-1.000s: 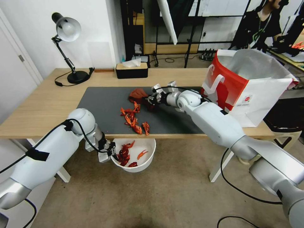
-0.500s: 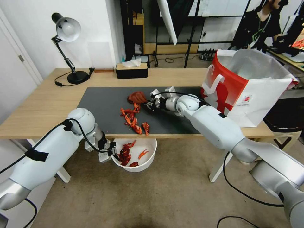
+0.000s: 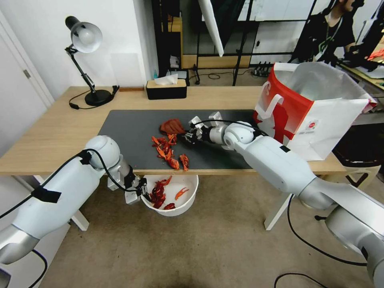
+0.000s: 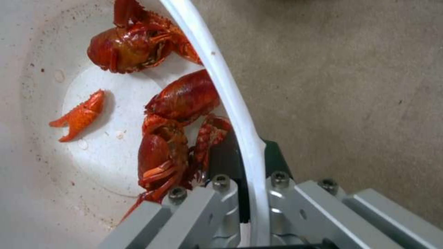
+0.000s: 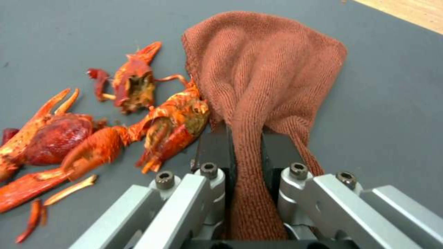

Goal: Sweep shrimp from table into container with towel, then put container into takeout bag.

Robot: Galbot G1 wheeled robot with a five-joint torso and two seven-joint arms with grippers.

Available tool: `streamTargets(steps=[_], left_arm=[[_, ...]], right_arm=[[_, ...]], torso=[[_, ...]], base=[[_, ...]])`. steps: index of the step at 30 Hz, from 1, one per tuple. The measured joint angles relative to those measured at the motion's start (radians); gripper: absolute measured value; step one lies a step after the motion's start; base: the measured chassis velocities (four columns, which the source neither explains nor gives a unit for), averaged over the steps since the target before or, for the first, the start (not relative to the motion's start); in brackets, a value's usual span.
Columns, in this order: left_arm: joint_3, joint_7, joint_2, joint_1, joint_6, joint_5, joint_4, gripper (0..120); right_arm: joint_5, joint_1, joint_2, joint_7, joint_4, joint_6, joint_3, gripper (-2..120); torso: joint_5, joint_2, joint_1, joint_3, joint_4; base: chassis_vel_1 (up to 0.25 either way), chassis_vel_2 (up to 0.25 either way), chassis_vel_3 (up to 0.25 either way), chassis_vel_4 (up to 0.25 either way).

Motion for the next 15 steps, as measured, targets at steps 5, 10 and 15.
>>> streamTargets(steps=[5,10,15], left_arm=[[0.000,0.000,-0.002,0.001,0.000,0.000,-0.001,0],[-0.001,0.000,-0.003,0.006,0.000,0.000,-0.005,0],[0.006,0.000,-0.005,0.000,0.000,-0.004,-0.014,0]], right_arm=[[0.004,-0.007,-0.010,0.007,0.030,-0.009,-0.004,8],[0.008,-0.019,-0.032,0.016,0.068,-0.018,-0.007,8],[0.012,-0.029,-0.048,0.023,0.095,-0.023,-0.007,8]], torso=[[0.0001,0.000,0.000,0.000,0.0001],[0.0000,0.000,0.000,0.000,0.0002],[0.0000,0.000,0.000,0.000,0.0001]], base=[[0.000,0.000,0.000,0.000],[0.000,0.000,0.000,0.000],[0.000,0.000,0.000,0.000]])
